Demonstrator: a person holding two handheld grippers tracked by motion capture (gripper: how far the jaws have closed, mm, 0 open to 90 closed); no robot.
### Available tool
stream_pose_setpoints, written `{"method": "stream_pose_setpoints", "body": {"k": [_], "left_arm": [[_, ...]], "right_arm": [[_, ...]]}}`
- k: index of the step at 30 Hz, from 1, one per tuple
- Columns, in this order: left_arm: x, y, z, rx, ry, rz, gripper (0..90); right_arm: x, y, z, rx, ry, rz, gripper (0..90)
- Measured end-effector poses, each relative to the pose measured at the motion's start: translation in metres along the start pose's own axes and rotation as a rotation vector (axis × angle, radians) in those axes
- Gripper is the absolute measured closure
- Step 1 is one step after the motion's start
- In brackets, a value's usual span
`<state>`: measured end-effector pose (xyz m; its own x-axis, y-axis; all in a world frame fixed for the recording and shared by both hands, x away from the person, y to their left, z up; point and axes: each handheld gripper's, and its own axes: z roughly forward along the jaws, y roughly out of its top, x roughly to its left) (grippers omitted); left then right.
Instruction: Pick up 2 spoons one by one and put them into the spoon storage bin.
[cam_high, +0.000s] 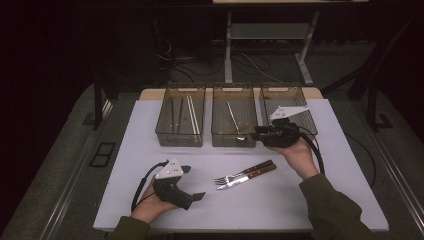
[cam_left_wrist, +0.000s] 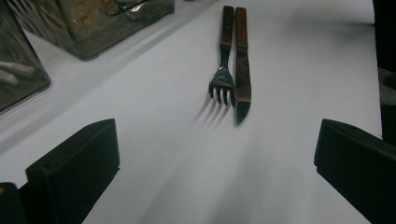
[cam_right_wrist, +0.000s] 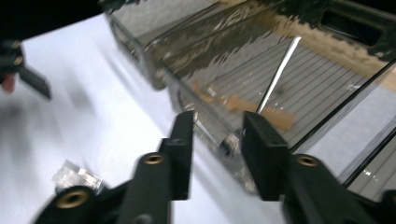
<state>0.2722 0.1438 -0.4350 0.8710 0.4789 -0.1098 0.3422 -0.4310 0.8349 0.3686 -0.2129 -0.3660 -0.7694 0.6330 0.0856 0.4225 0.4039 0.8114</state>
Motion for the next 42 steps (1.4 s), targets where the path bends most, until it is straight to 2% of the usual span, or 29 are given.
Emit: {"method": "stream_pose_setpoints", "body": {"k": [6,11,18,27,35,42], "left_arm": [[0.0,0.0,0.0,0.001,0.0,0.0,0.0],[0.0,0.0,0.001,0.004,0.0,0.003,0.0],[0.0,0.0,0.0,0.006,0.0,0.004,0.0],[0.001,0.0,0.001,0.008,-0.003,0.004,0.0],[0.001,-0.001,0.0,0.008,-0.004,0.003,0.0],[0.0,0.0,0.001,0.007,-0.005,0.004,0.0]], "right_arm": [[0.004,-0.026,-0.001,0.06,0.034,-0.018,82.5],[-0.001,-0.043,0.004,0.133,0.026,-0.024,89.8],[-0.007,-0.055,0.016,0.205,0.023,-0.008,89.8],[-0.014,-0.064,0.027,0.281,-0.023,-0.01,89.8],[-0.017,-0.068,0.031,0.311,-0.037,-0.011,89.8],[-0.018,-0.069,0.03,0.313,-0.03,-0.005,89.8]]}}
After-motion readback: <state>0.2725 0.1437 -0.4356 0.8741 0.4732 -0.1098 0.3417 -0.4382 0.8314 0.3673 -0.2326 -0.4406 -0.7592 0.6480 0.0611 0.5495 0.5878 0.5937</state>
